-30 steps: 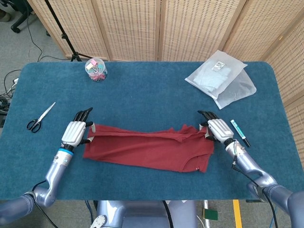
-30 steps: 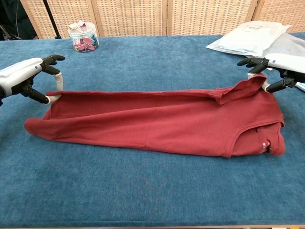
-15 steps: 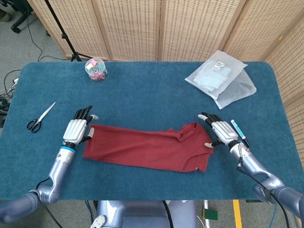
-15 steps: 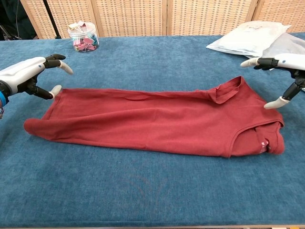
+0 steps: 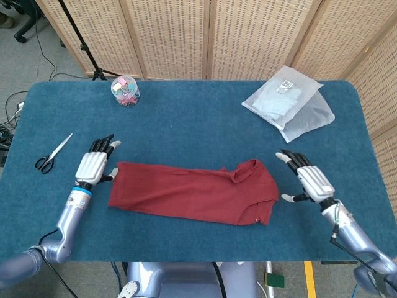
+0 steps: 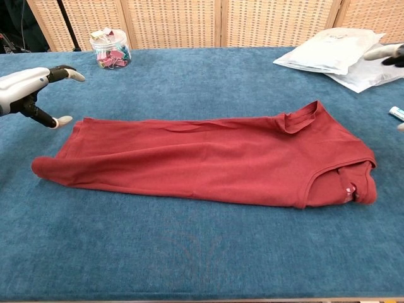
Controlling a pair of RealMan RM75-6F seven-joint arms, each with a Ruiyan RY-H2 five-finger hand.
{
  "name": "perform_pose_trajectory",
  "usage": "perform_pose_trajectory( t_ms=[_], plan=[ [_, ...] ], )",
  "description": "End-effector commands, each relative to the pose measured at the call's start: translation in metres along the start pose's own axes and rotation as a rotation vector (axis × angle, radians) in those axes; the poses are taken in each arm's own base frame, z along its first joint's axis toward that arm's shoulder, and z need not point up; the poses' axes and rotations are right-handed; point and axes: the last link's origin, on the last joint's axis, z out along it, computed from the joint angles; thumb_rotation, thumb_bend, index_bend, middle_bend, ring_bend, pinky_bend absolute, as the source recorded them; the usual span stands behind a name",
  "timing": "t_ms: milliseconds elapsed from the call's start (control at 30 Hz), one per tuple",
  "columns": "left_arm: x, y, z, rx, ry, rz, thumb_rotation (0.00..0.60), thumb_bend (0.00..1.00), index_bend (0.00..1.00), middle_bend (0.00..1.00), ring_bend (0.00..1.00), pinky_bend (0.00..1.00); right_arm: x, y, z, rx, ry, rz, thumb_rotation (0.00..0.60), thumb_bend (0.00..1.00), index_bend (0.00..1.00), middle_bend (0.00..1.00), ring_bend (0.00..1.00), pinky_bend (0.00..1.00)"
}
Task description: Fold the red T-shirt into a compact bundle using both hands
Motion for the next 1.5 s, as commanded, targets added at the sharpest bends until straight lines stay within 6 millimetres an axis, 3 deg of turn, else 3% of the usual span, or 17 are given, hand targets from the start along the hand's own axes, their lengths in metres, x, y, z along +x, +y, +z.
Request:
perform_pose_trajectory(
  t_ms=[33, 300, 1067, 1300, 1500],
  plan=[
    [0.009, -0.004, 0.002, 0.024, -0.042, 0.035, 0.600, 0.33, 0.22, 0.00, 0.00, 0.00, 0.007, 0.001, -0.019, 0.000, 0.042, -0.034, 0.600, 0.00, 0.00, 0.00, 0.00, 0.01],
    [0.015, 0.000, 0.009, 0.060, -0.145, 0.081, 0.600, 0.32, 0.31, 0.00, 0.00, 0.00, 0.013, -0.003, -0.054, 0.018, 0.177, -0.144, 0.600, 0.00, 0.00, 0.00, 0.00, 0.01],
    [-0.009, 0.022, 0.022, 0.080, -0.193, 0.121, 0.600, 0.35, 0.36, 0.00, 0.00, 0.00, 0.010, 0.000, -0.053, 0.012, 0.156, -0.148, 0.600, 0.00, 0.00, 0.00, 0.00, 0.01],
    [-0.015, 0.024, 0.018, 0.077, -0.191, 0.104, 0.600, 0.36, 0.52, 0.00, 0.00, 0.00, 0.010, 0.000, -0.052, 0.012, 0.154, -0.145, 0.600, 0.00, 0.00, 0.00, 0.00, 0.01],
    [-0.017, 0.025, 0.017, 0.067, -0.165, 0.104, 0.600, 0.36, 0.59, 0.00, 0.00, 0.00, 0.010, 0.000, -0.052, 0.013, 0.151, -0.143, 0.600, 0.00, 0.00, 0.00, 0.00, 0.01]
  ],
)
